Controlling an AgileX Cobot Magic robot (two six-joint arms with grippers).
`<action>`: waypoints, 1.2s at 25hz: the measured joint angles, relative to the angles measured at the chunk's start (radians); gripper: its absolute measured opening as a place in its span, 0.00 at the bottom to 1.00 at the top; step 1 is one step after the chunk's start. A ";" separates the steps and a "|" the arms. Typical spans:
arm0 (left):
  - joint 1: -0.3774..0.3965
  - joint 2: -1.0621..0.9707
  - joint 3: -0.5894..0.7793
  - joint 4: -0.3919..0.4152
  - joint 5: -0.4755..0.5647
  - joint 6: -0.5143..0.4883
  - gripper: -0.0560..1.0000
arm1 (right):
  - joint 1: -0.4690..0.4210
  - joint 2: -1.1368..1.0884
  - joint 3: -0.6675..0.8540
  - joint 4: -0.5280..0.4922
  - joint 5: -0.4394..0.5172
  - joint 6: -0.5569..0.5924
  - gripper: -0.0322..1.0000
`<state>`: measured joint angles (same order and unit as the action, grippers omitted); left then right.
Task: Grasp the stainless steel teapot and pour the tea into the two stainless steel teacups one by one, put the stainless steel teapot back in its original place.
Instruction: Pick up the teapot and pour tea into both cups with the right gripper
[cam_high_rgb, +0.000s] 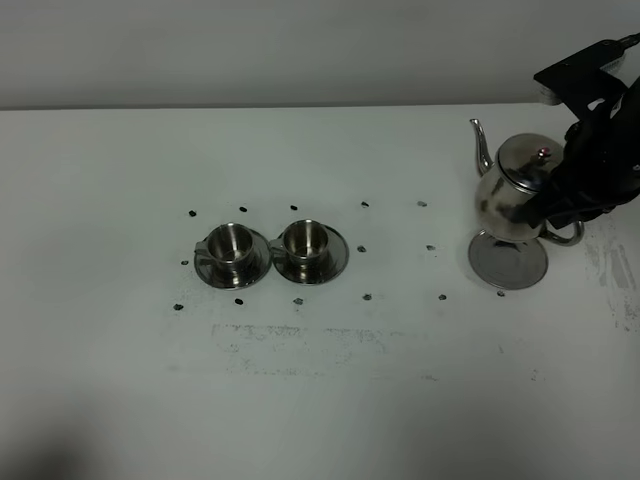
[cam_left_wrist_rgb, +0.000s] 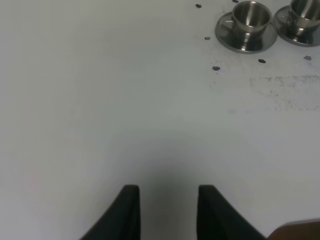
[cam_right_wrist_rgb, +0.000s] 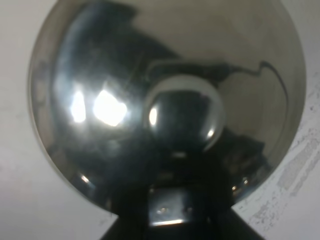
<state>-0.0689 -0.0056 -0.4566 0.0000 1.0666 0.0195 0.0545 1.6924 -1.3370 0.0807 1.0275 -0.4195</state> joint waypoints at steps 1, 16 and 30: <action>0.000 0.000 0.000 0.000 0.000 0.000 0.33 | 0.002 -0.002 0.000 0.003 0.001 -0.007 0.23; 0.000 0.000 0.000 0.000 0.000 0.000 0.33 | 0.135 0.157 -0.222 -0.081 0.013 -0.086 0.23; 0.000 0.000 0.000 0.000 0.000 0.000 0.33 | 0.512 0.333 -0.578 -0.081 0.202 0.066 0.23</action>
<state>-0.0689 -0.0056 -0.4566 0.0000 1.0666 0.0195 0.5661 2.0258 -1.9154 0.0000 1.2292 -0.3537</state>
